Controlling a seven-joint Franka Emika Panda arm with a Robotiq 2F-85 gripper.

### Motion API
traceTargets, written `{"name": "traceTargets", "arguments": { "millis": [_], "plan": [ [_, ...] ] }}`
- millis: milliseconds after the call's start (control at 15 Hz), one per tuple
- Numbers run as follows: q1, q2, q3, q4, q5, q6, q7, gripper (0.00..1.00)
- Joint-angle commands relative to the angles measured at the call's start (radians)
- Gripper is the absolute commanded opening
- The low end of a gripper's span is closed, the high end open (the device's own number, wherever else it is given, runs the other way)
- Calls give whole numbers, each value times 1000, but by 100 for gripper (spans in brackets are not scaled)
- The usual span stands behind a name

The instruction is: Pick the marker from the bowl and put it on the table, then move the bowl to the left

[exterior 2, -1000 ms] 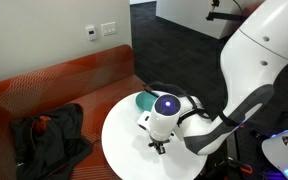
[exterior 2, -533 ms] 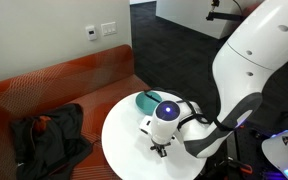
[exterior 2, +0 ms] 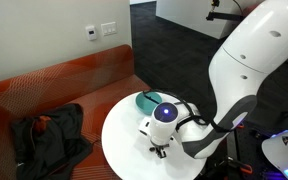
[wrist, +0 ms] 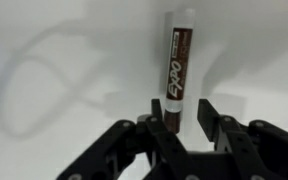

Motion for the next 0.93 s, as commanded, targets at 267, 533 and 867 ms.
{"name": "traceTargets", "arguments": {
  "millis": [267, 533, 867],
  "plan": [
    [20, -49, -21, -23, 3, 17, -9, 100],
    [5, -118, -15, -57, 46, -8, 28, 100],
    [20, -212, -76, -92, 127, -22, 179, 100]
  ]
}}
